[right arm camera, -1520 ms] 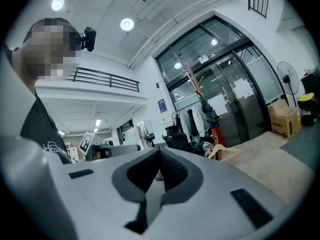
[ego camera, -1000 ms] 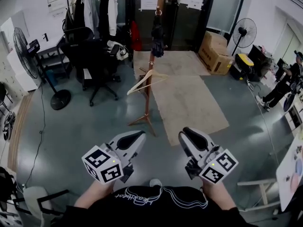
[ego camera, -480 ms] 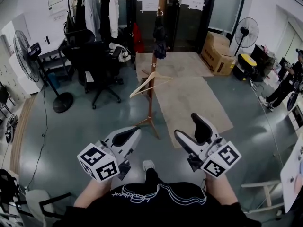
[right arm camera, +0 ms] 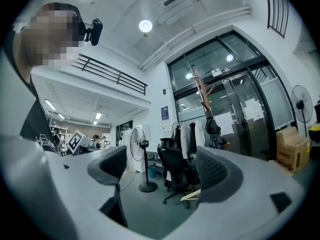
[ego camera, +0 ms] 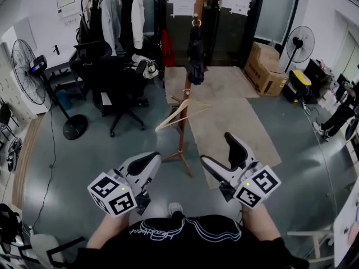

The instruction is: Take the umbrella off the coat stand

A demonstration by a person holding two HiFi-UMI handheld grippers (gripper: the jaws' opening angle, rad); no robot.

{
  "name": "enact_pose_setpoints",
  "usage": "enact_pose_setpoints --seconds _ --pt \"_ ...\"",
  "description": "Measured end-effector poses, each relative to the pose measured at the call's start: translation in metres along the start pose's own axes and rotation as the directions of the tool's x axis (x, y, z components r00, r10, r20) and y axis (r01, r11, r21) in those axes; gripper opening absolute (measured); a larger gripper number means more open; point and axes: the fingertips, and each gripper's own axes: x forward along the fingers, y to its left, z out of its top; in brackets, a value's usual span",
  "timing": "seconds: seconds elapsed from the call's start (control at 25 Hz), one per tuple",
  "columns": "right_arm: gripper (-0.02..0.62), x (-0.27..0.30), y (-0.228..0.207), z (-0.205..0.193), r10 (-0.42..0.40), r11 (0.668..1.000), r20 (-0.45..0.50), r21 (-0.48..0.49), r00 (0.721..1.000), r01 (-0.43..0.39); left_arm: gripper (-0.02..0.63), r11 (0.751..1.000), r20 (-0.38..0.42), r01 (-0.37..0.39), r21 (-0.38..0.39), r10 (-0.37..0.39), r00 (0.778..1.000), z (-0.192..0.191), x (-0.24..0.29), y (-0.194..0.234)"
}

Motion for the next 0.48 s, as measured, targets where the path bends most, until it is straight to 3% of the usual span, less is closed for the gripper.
enact_pose_setpoints --seconds 0.48 --pt "0.456 0.116 -0.113 -0.003 0.007 1.0 -0.029 0.008 1.0 -0.007 0.006 0.998 0.0 -0.058 -0.017 0.058 0.998 0.038 0.089 0.121"
